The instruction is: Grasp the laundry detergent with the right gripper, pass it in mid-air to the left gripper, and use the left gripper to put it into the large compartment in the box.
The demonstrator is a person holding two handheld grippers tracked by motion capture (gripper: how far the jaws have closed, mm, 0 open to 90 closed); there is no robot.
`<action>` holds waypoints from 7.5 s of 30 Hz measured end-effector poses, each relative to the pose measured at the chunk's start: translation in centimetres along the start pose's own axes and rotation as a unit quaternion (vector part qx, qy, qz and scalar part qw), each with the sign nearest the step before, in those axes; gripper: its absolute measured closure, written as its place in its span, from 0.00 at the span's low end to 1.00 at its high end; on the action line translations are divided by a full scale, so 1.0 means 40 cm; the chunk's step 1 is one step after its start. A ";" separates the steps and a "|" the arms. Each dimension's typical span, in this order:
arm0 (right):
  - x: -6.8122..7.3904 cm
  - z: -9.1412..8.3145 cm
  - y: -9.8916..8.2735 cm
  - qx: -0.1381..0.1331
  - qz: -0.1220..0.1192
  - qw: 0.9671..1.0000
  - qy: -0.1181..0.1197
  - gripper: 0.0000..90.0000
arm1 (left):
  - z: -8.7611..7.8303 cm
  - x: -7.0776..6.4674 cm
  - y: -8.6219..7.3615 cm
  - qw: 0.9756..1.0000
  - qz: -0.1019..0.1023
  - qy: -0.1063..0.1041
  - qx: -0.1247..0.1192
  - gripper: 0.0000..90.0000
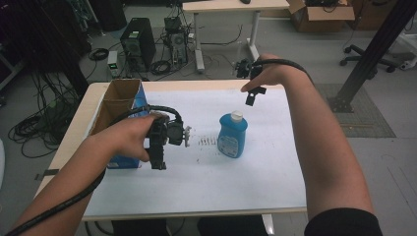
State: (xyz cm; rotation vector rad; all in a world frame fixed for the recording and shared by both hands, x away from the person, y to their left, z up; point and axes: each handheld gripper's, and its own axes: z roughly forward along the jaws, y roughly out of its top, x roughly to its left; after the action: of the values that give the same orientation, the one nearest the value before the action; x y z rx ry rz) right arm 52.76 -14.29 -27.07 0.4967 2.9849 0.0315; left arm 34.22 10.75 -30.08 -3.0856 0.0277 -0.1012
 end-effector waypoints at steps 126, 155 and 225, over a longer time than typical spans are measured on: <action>0.345 0.309 -0.210 -0.452 0.110 0.883 0.058 0.01 | -0.013 -0.045 0.013 1.000 0.016 0.001 -0.014 0.00; 0.358 0.326 -0.189 -0.488 0.143 0.860 0.036 0.11 | -0.007 -0.044 0.006 1.000 0.016 0.000 -0.015 0.00; 0.404 0.132 -0.234 -0.523 0.041 0.851 0.013 0.51 | -0.132 -0.009 0.015 0.999 0.007 0.041 -0.031 0.00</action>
State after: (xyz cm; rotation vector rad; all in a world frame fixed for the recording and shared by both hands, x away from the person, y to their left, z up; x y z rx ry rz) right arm 35.20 -17.92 -34.48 0.4370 2.4139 1.5413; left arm 33.49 9.86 -24.89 -3.1409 0.0570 -0.2305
